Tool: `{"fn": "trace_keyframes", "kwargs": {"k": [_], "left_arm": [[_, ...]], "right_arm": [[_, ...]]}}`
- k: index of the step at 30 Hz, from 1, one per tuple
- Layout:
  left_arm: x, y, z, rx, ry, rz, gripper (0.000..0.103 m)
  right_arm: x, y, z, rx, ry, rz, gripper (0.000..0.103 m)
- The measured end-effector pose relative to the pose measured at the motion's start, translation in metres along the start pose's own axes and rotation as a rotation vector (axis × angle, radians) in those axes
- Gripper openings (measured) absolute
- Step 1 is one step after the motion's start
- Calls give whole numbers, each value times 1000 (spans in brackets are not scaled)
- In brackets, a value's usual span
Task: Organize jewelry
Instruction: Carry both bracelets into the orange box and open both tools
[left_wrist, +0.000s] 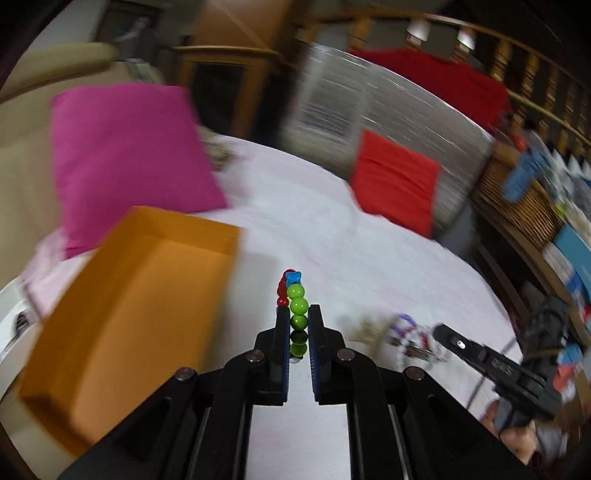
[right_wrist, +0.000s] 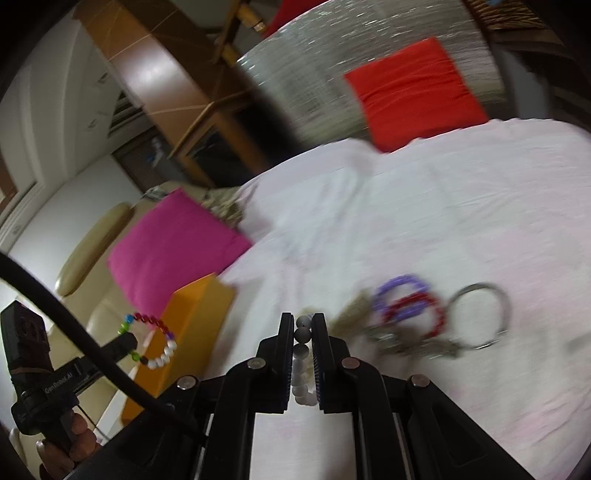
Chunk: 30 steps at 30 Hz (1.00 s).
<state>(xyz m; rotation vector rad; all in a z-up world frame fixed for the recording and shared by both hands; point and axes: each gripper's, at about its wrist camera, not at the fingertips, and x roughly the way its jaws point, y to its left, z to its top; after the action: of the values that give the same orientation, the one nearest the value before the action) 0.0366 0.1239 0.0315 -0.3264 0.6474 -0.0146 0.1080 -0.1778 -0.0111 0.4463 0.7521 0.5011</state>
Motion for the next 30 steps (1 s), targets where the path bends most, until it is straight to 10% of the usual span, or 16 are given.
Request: {"fn": "trace_keyframes", "kwargs": {"k": [10, 25, 30], "left_arm": [[2, 123, -4, -202, 8, 256, 9], [24, 197, -17, -322, 161, 239, 9], [34, 196, -16, -327, 192, 209, 19]], "right_arm": [[54, 145, -27, -143, 117, 229, 11], [156, 220, -115, -187, 400, 296, 11], [172, 226, -106, -229, 372, 212, 15]]}}
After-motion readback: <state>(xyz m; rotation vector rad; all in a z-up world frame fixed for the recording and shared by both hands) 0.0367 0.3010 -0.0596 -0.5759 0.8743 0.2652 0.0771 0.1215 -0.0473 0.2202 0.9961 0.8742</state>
